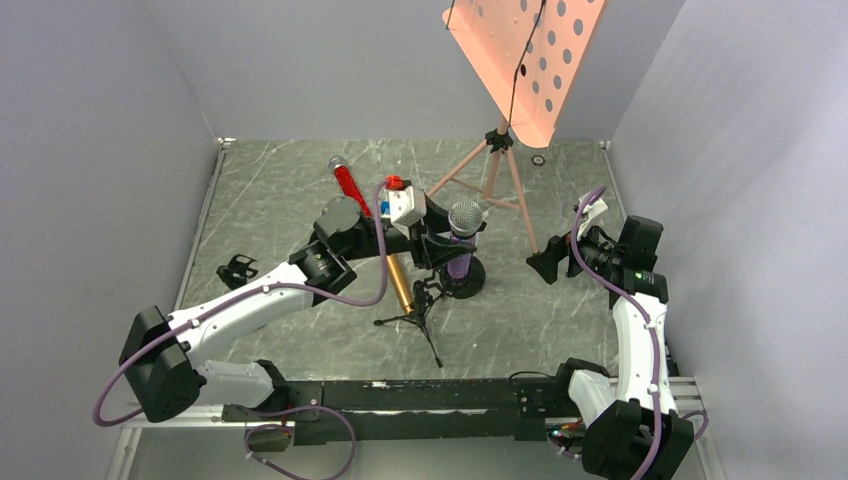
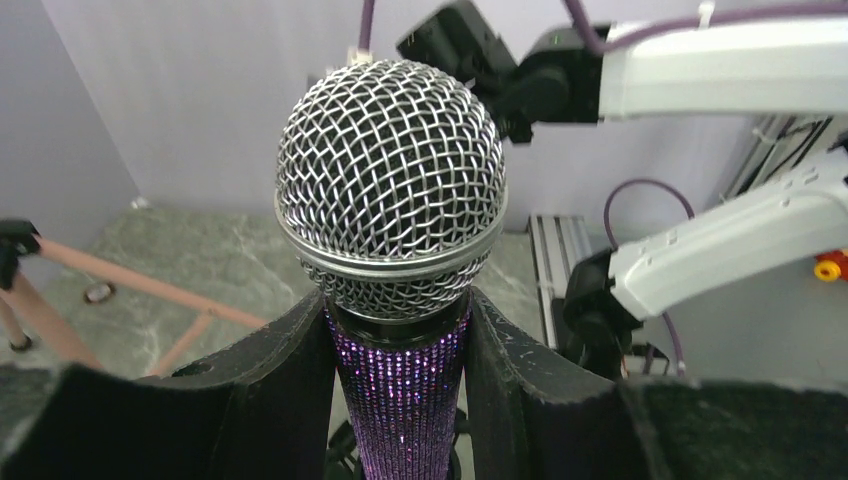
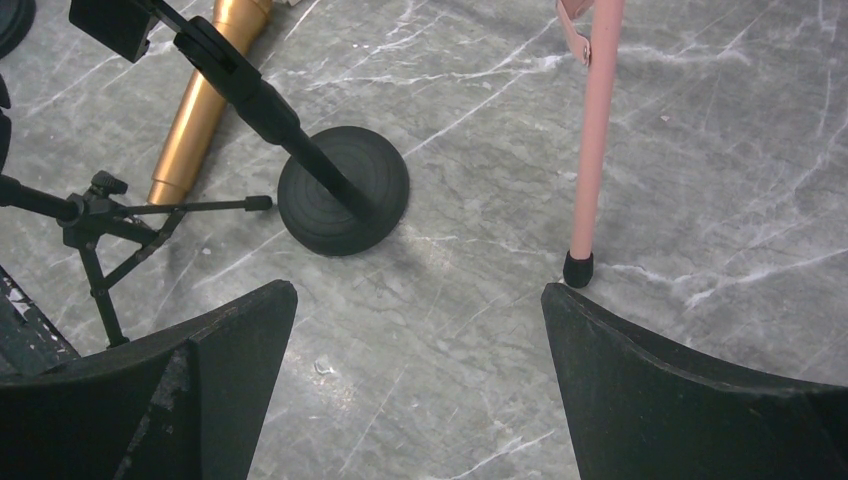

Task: Attach the microphones to the stand

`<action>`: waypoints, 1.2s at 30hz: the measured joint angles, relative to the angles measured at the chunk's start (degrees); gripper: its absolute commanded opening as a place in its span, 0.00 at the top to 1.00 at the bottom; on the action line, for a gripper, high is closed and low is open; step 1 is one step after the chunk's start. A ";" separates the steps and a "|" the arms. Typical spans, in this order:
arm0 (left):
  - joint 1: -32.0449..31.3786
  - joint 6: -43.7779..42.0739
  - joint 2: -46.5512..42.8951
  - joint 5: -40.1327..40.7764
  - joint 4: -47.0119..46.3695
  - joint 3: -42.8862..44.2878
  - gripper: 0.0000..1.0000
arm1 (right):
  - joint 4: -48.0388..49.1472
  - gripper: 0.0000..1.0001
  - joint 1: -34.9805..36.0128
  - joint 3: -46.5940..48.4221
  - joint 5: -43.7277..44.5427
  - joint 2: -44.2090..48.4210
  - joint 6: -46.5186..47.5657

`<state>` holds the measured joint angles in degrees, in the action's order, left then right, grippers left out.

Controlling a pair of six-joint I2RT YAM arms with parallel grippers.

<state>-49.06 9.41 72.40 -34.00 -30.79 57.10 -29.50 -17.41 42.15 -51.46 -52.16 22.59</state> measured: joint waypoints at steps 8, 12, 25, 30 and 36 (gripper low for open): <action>-0.04 -3.93 0.31 -0.76 9.35 -0.63 1.00 | 0.02 0.00 0.00 0.00 -0.02 -0.13 0.00; -0.04 -4.83 0.28 -0.87 11.10 -0.63 1.00 | 0.02 0.00 0.00 0.00 0.00 -0.39 0.00; -0.04 -5.44 -0.09 -0.66 9.09 -6.45 1.00 | 0.02 0.00 0.09 0.00 0.00 -0.66 0.00; -0.04 -5.33 -0.24 -0.26 6.84 -9.11 1.00 | 0.02 0.00 0.11 0.00 0.00 -0.66 0.00; -0.04 -5.33 -0.26 0.46 5.49 -10.60 1.00 | 0.02 0.00 0.15 0.00 0.00 -0.66 0.00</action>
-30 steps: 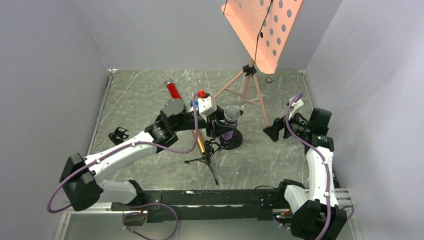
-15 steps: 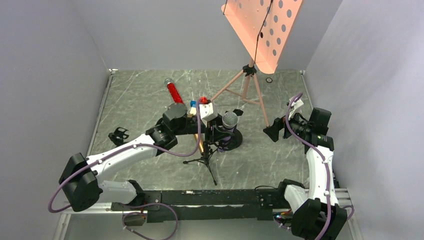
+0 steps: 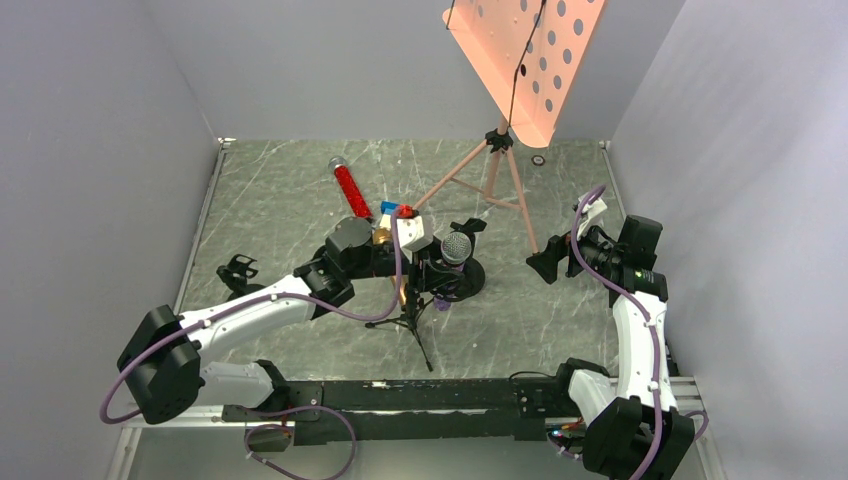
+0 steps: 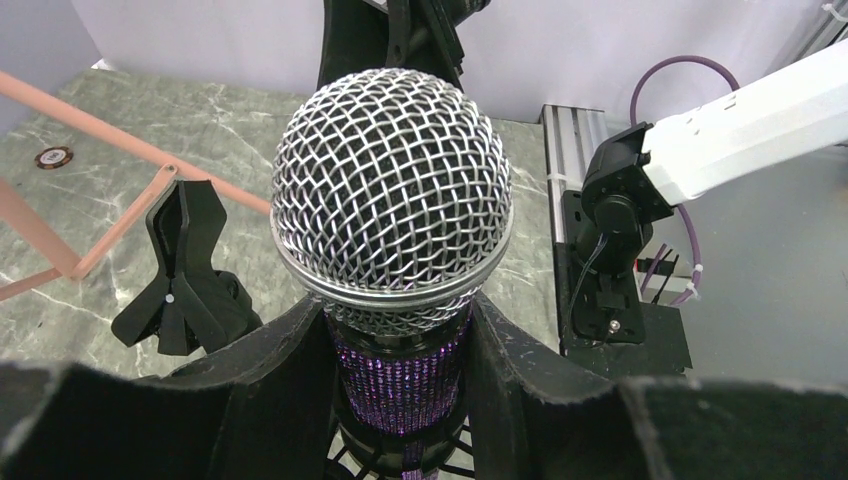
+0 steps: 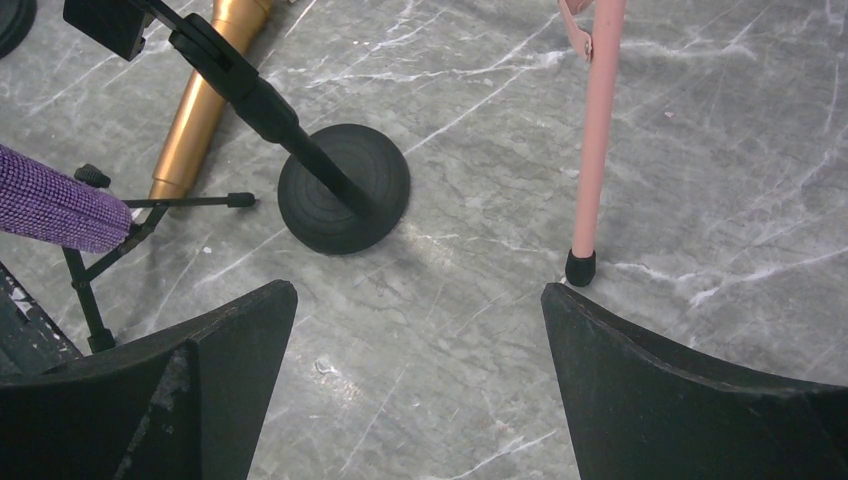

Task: Attach the microphones to the stand

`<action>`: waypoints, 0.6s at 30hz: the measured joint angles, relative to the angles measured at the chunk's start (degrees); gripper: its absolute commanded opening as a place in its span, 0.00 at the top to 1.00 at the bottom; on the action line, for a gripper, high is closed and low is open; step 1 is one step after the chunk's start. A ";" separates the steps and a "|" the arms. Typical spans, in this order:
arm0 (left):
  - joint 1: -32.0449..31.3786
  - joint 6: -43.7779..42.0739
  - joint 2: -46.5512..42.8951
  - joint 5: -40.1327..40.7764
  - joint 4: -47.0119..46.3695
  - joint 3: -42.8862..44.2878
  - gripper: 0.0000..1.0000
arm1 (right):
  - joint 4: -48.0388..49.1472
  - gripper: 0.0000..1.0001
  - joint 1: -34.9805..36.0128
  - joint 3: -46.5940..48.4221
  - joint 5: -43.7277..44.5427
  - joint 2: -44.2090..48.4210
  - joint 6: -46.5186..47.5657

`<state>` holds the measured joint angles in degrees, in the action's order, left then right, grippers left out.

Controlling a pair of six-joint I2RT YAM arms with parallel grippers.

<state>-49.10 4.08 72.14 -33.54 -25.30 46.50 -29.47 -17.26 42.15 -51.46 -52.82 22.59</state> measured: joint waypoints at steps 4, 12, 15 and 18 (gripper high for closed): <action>0.00 -0.02 0.00 0.37 -0.33 -0.15 1.00 | 0.00 0.00 0.00 0.00 0.00 0.00 0.00; -0.02 -0.31 0.00 1.22 0.94 -0.02 0.69 | 0.00 0.00 0.00 0.00 0.00 0.00 0.00; -0.11 -0.24 -0.11 2.12 2.34 0.57 0.49 | 0.00 0.00 0.00 0.00 0.00 0.00 0.00; -0.11 -0.22 -0.68 3.58 4.33 1.27 0.38 | 0.00 0.00 0.00 0.00 0.00 0.00 0.00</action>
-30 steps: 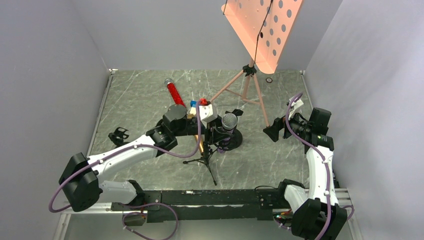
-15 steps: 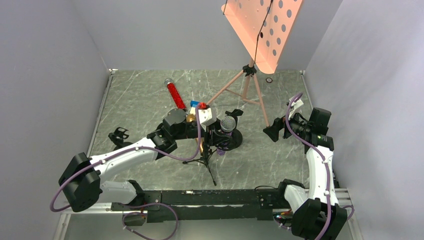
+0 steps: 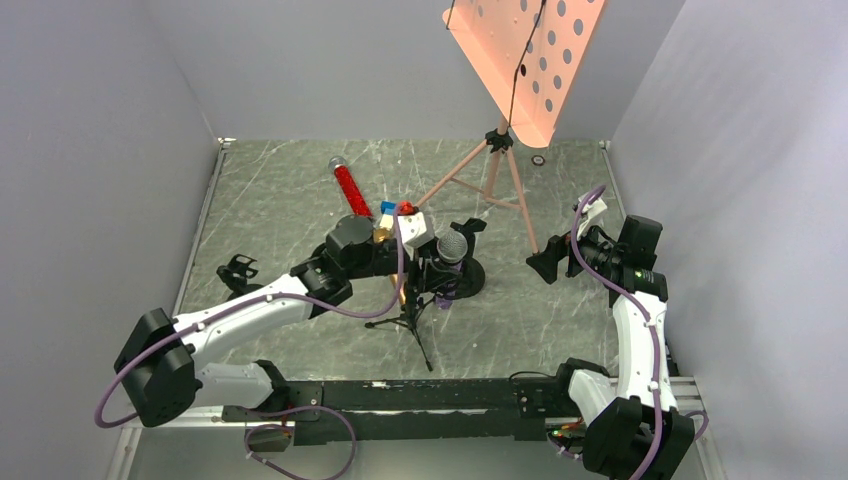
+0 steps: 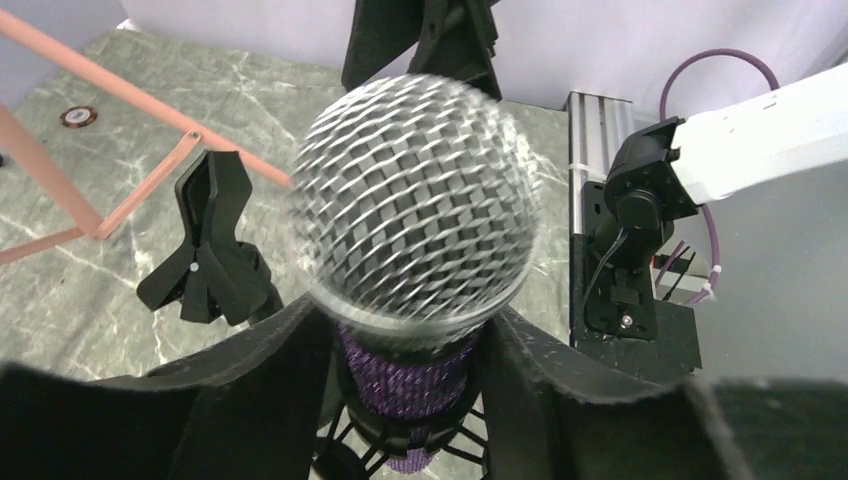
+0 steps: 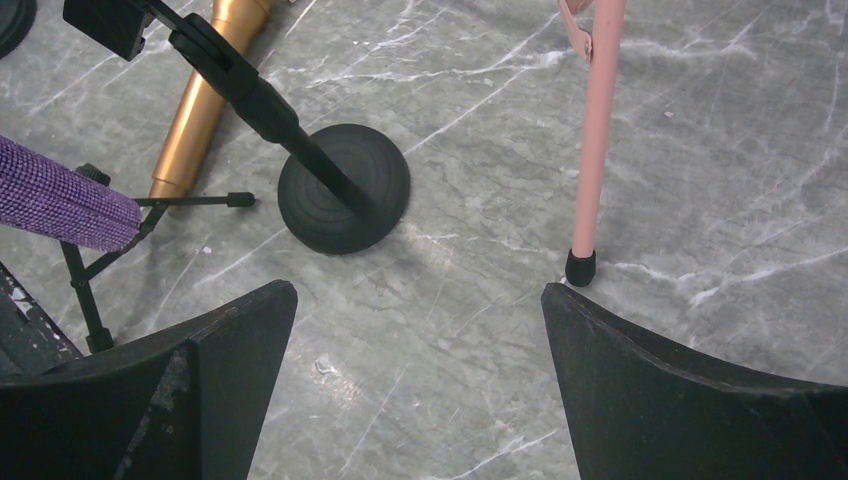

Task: Attach the microphones to the stand

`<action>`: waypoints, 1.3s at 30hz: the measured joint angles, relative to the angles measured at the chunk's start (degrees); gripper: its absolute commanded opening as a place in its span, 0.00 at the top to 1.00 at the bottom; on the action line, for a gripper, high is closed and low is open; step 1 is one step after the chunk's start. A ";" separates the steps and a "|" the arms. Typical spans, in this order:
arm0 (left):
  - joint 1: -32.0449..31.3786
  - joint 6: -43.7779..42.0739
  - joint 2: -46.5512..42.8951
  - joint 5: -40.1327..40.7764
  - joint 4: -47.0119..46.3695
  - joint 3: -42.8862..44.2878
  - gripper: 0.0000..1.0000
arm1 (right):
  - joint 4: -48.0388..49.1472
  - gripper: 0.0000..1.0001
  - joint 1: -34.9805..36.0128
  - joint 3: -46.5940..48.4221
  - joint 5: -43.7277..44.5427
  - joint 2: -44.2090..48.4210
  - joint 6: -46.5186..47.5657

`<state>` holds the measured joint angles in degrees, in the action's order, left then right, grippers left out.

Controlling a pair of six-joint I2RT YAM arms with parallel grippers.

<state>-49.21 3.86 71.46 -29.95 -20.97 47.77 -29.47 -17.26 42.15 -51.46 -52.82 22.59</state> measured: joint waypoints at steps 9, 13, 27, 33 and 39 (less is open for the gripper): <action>0.07 -2.01 -0.55 0.63 5.97 4.39 0.01 | 0.00 0.00 0.00 0.00 0.07 0.00 0.02; 0.07 -4.61 -2.47 1.01 7.78 4.98 0.01 | 0.00 0.00 0.00 0.00 0.13 0.00 0.17; 0.11 -10.29 -27.56 15.34 14.23 -4.74 0.01 | 0.00 0.00 0.00 0.00 0.20 0.00 0.39; 0.13 -7.65 -32.89 15.04 14.53 -14.36 0.01 | 0.00 0.00 0.04 0.00 0.20 0.00 0.39; 0.15 -7.26 -40.87 14.80 10.91 -27.32 0.01 | 0.00 0.00 0.44 0.00 0.22 -0.13 0.39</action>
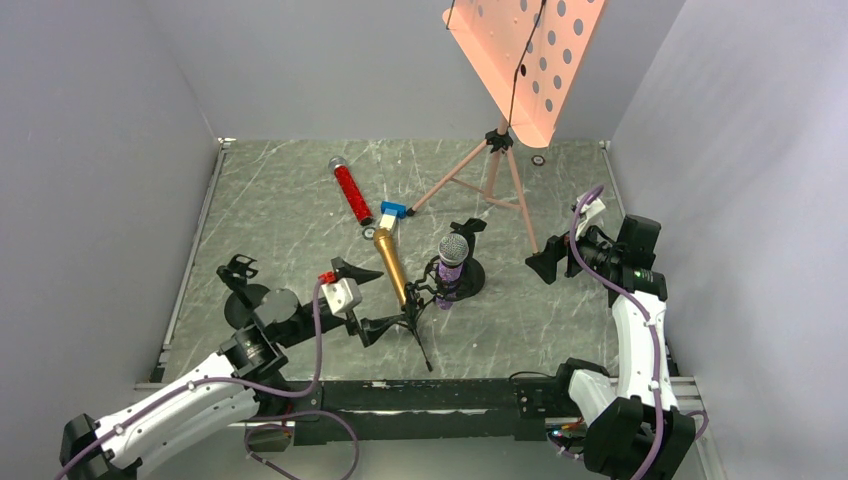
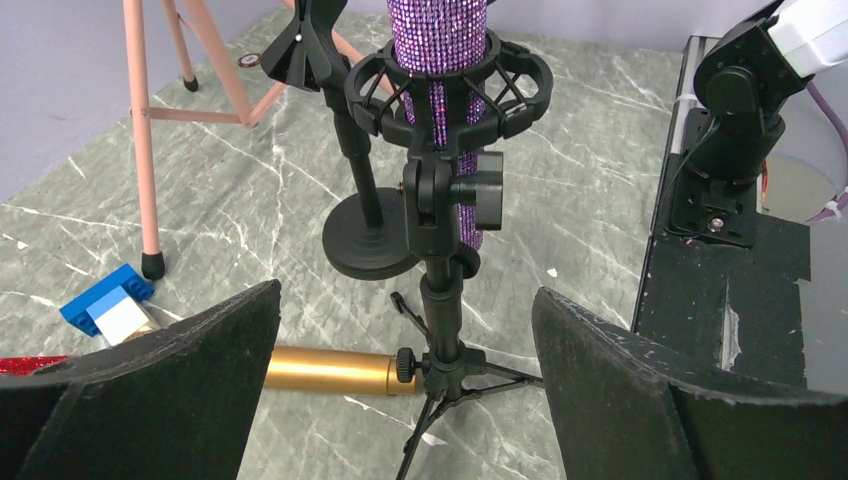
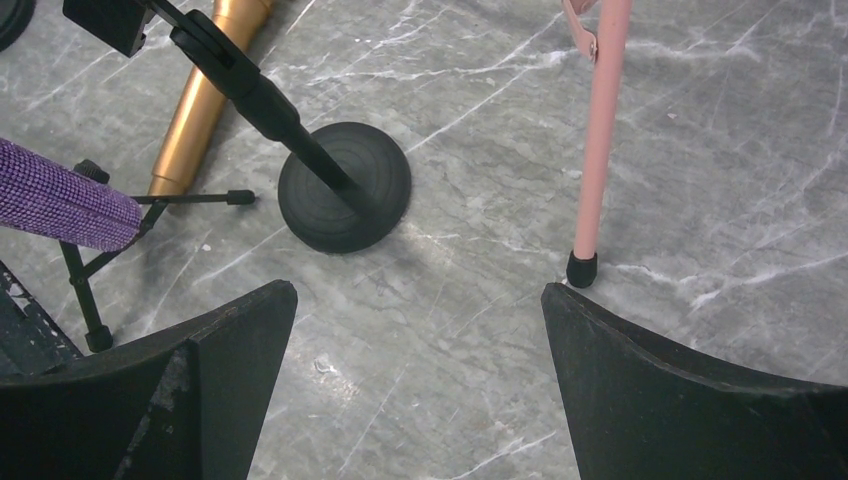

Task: Attach the microphones to the stand

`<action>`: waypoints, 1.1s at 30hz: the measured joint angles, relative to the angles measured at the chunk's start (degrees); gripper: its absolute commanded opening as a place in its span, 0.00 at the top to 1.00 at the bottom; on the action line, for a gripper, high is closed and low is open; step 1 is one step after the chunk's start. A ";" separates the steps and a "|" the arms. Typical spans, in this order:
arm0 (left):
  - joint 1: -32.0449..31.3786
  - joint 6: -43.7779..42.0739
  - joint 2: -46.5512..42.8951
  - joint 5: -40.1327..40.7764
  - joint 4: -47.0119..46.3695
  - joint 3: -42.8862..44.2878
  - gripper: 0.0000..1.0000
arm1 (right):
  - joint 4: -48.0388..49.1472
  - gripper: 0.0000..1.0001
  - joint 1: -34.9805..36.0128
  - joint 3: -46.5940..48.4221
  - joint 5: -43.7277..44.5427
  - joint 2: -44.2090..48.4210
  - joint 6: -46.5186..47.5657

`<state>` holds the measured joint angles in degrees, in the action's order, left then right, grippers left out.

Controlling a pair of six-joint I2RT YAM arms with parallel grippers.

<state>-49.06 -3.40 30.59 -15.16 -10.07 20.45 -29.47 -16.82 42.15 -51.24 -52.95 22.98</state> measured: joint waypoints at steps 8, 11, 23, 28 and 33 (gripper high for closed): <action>0.00 1.18 5.29 -2.16 -10.69 -3.89 0.12 | 0.00 0.00 0.07 0.00 0.22 -0.04 0.00; 0.00 3.19 10.49 -3.45 -16.48 -4.94 0.16 | 0.00 0.00 0.09 0.00 0.22 -0.04 0.00; 0.02 8.04 22.10 -7.54 -30.16 -5.33 0.38 | 0.00 0.00 0.11 0.00 0.24 -0.02 0.00; 0.02 9.16 24.09 -9.01 -32.17 -5.33 0.42 | 0.00 0.00 0.11 0.00 0.24 -0.02 0.00; 0.02 9.97 24.39 -9.33 -33.09 -5.33 0.56 | 0.00 0.00 0.11 0.00 0.24 -0.02 0.00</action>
<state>-49.04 6.57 54.98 -24.49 -43.16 15.11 -29.47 -16.71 42.15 -51.00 -52.97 22.98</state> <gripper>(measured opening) 0.534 0.995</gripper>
